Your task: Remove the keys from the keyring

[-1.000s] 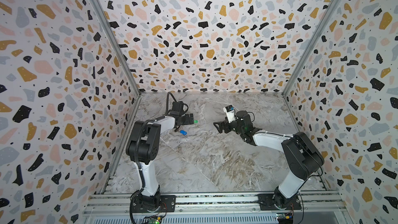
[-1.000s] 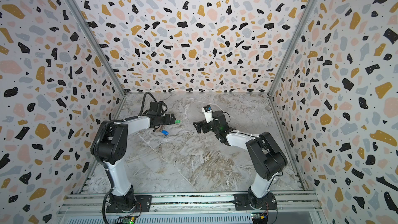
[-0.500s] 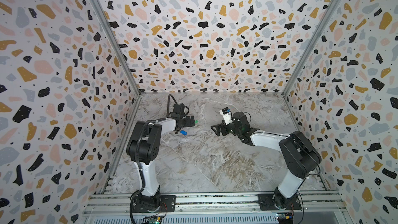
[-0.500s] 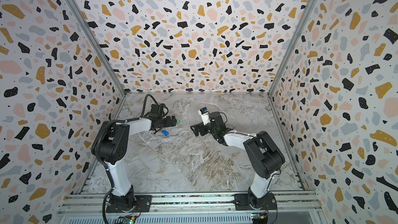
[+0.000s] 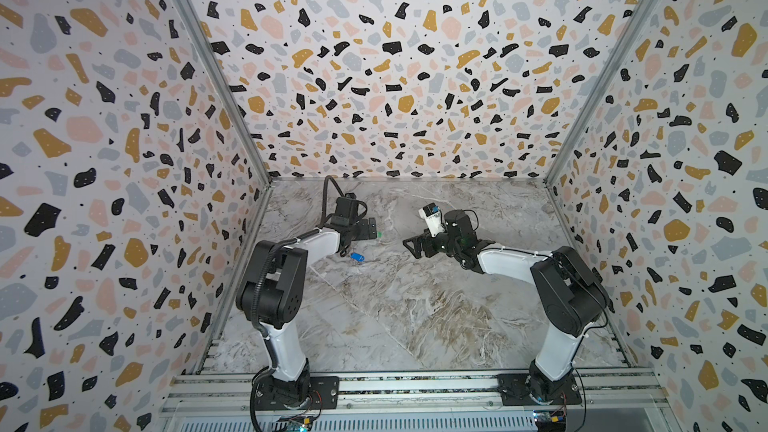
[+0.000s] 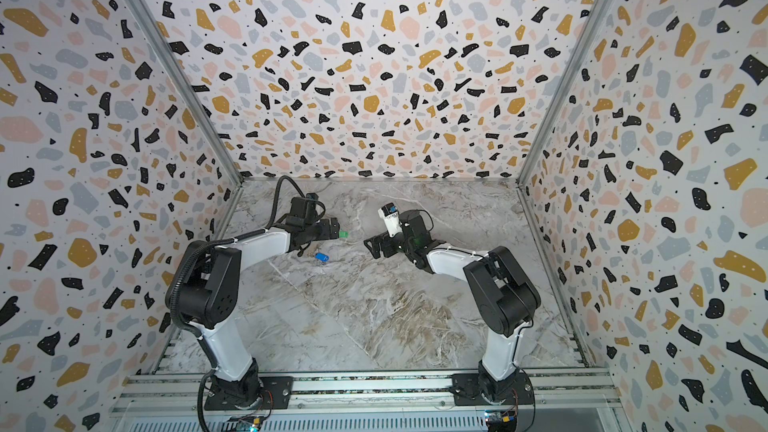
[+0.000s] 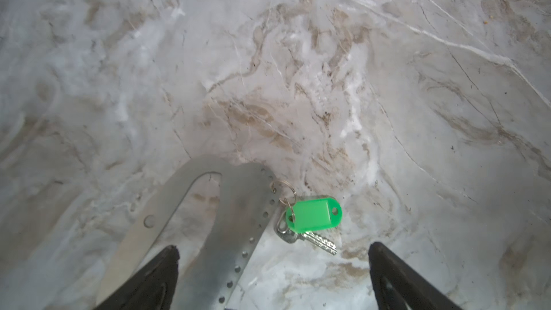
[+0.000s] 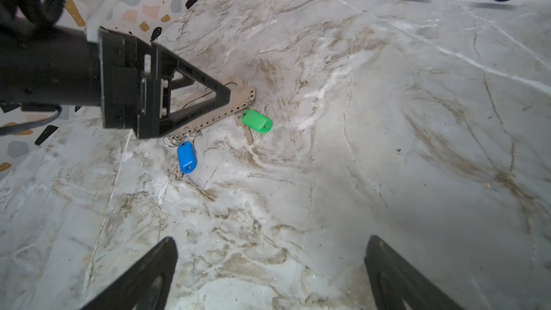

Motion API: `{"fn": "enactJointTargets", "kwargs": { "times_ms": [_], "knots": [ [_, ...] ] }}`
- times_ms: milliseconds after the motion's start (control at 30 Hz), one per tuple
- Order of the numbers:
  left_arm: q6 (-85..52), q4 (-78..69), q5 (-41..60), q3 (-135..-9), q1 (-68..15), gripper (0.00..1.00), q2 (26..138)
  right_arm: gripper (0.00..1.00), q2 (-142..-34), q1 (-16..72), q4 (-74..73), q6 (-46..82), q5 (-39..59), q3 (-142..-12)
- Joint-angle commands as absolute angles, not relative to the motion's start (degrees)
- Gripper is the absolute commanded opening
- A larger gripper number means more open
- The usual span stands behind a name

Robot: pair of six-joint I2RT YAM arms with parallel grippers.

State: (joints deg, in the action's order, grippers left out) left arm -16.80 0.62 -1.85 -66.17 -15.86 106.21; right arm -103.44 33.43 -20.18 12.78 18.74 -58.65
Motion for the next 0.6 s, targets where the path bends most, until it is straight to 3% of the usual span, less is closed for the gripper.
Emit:
{"fn": "enactJointTargets", "kwargs": {
  "times_ms": [0, 567],
  "knots": [
    [-13.59, 3.44, -3.5, -68.96, -14.89, 1.0, 108.42, 1.0, -102.17, 34.19, -18.37, 13.06, 18.72, -59.89],
    [-19.57, -0.32, 1.73, -56.52, -13.29, 0.99, 103.99, 1.0, -101.83, 34.36, -19.08, 11.96, 21.73, -58.71]
  ]
}}
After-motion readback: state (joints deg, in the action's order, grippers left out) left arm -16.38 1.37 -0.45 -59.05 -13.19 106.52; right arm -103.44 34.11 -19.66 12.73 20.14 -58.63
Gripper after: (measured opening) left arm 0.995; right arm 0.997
